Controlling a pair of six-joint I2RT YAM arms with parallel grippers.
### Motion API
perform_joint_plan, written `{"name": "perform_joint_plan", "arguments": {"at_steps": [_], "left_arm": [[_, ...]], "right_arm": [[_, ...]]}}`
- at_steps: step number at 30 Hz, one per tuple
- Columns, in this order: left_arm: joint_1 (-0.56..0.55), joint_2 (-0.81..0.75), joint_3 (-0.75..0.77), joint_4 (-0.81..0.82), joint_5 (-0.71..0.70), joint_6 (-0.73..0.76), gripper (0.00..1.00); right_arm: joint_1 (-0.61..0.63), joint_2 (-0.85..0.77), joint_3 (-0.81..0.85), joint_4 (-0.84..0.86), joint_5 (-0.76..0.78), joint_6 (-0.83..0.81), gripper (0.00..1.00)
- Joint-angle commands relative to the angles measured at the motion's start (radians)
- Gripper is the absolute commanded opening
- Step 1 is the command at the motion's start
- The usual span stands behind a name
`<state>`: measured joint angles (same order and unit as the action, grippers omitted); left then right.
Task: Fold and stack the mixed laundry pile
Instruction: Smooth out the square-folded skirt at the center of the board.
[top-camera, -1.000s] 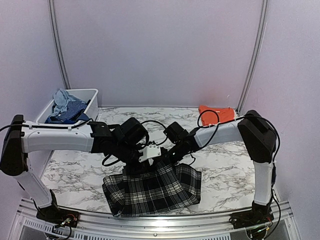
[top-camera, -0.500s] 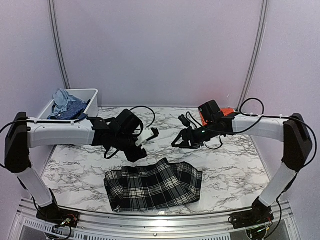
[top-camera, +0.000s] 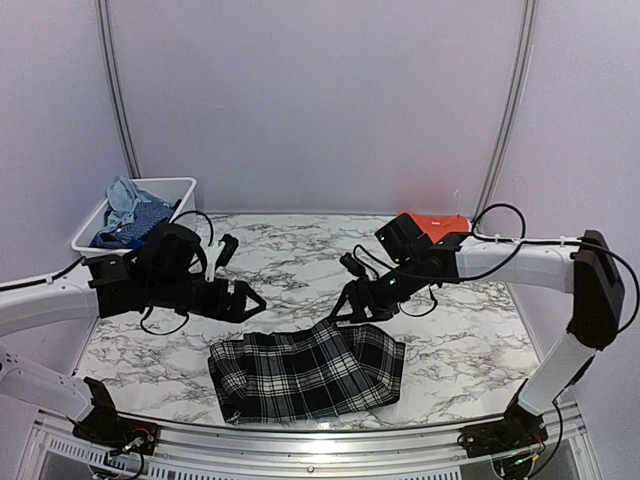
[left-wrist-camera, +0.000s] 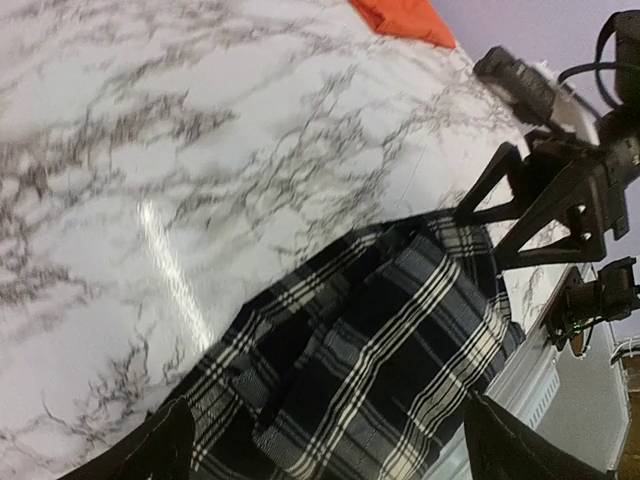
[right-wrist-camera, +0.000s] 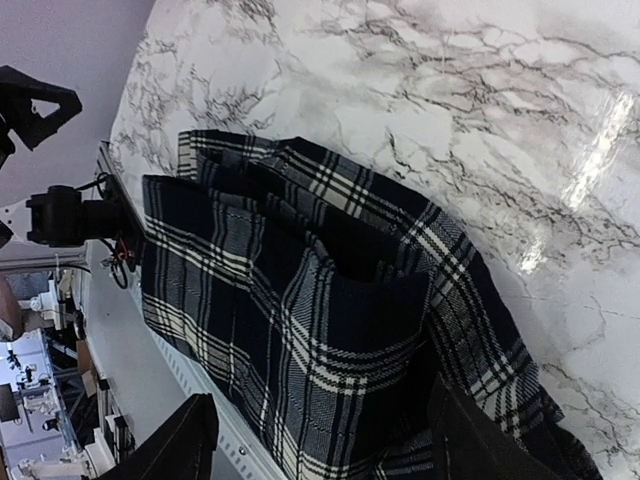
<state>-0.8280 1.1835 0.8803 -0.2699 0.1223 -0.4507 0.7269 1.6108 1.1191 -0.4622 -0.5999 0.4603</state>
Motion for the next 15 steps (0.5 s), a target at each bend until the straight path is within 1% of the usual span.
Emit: {"name": "perform_joint_plan", "arguments": {"at_steps": [1, 3, 5, 9, 13, 14, 15], "left_arm": [[-0.001, -0.052, -0.142, 0.067, 0.076, -0.269, 0.94], [-0.003, -0.068, -0.195, 0.102, 0.085, -0.307, 0.88], [-0.002, -0.069, -0.231, 0.113, 0.080, -0.325, 0.86], [-0.002, -0.038, -0.273, 0.164, 0.104, -0.353, 0.81], [-0.003, -0.009, -0.284, 0.217, 0.114, -0.368, 0.76], [-0.004, -0.004, -0.283, 0.225, 0.114, -0.370, 0.75], [-0.005, -0.001, -0.282, 0.230, 0.114, -0.372, 0.75]], "right_arm": [[0.030, 0.087, 0.100, -0.142, 0.118, -0.033, 0.69], [0.044, 0.126, 0.139, -0.177, 0.138, -0.053, 0.69], [0.060, 0.152, 0.171, -0.183, 0.132, -0.059, 0.69], [0.088, 0.212, 0.230, -0.211, 0.123, -0.077, 0.62], [0.093, 0.242, 0.264, -0.226, 0.093, -0.091, 0.50], [0.094, 0.242, 0.271, -0.228, 0.085, -0.093, 0.45], [0.095, 0.242, 0.274, -0.229, 0.072, -0.097, 0.36]]}}
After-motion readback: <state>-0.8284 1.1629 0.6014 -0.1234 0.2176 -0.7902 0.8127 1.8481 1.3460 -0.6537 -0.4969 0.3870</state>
